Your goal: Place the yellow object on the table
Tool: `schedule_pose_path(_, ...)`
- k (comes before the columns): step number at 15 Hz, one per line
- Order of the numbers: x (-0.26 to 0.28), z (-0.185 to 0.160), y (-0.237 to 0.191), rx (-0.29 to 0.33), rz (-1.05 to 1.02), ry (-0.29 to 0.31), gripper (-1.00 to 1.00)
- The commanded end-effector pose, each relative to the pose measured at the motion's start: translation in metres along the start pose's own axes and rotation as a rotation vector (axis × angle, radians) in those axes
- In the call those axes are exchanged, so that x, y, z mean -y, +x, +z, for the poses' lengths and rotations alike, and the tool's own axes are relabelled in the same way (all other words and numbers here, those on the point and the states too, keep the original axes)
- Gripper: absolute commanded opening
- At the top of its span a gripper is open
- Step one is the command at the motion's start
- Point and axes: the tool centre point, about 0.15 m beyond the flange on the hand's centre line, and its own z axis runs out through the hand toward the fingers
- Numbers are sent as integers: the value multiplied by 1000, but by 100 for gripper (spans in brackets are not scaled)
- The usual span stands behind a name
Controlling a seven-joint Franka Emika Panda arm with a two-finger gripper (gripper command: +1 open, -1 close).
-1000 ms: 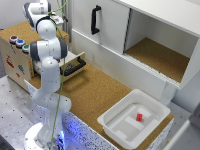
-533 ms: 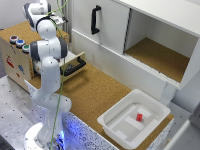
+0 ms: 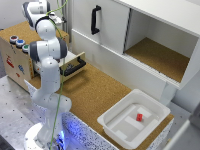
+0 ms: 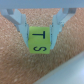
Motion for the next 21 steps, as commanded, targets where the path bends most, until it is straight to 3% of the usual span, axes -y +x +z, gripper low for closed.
schedule_pose_path(1, 6, -15, -113, -116, 272, 55, -100)
schedule_pose_path(6, -21, -1, -206, -181, 566, 68, -100)
schedule_pose_path(10, -68, 15, -273, -240, 680, 57, -100)
schedule_pose_path(17, -183, 43, -376, -150, 878, 31, -100)
schedule_pose_path(21, -223, 46, -400, -83, 994, 23, -100)
